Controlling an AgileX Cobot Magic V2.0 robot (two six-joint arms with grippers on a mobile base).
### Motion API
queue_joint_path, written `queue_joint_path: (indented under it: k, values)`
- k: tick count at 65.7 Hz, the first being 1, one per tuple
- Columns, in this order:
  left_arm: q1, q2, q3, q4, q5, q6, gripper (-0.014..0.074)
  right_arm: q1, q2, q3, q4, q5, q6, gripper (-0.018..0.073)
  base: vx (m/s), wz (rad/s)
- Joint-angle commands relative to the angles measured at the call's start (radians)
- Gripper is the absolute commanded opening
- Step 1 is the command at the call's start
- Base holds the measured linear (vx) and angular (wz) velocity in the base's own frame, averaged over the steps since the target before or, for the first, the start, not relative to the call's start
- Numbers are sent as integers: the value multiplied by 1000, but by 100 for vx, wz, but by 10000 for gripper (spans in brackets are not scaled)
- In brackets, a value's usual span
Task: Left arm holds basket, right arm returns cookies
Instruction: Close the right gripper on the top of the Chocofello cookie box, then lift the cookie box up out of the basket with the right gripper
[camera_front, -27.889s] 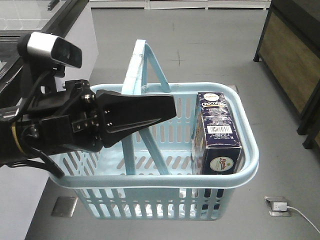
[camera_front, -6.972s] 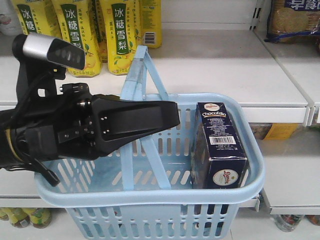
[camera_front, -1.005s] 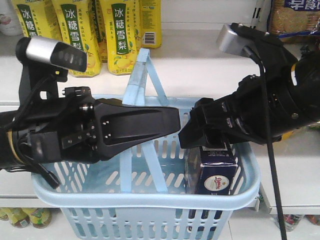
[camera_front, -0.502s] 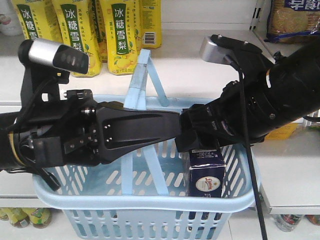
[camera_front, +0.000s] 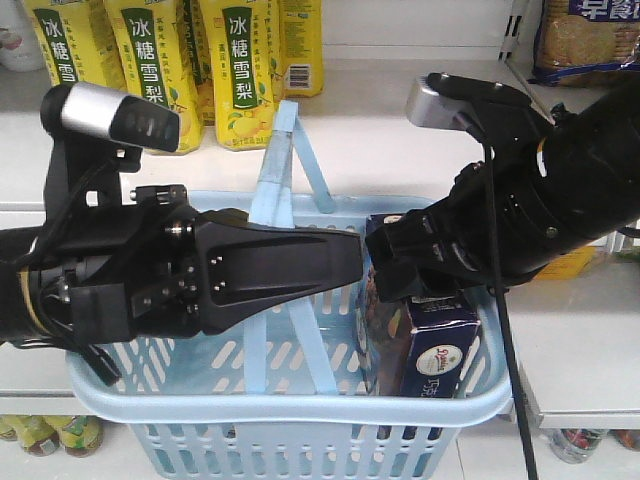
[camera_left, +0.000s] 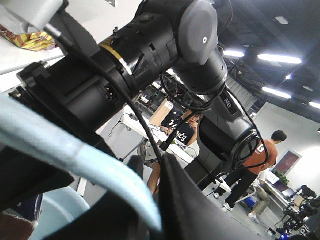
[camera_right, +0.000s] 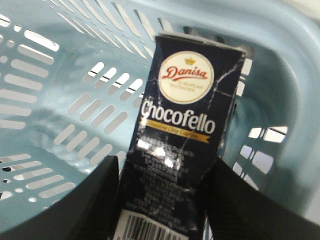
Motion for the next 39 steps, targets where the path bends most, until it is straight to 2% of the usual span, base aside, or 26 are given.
queue_joint_path:
  k: [1, 3, 28, 39]
  values:
    - [4, -30, -32, -163, -37, 28, 3, 0, -9, -10, -61, 69, -56, 10, 0, 0]
    - [4, -30, -32, -163, -37, 28, 3, 0, -9, -10, -61, 69, -66, -18, 0, 0]
    - [4, -30, -32, -163, -37, 28, 3, 0, -13, -14, -57, 29, -67, -8, 0, 0]
    - [4, -30, -32, -163, -37, 28, 3, 0, -29, -72, -59, 21, -67, -7, 0, 0]
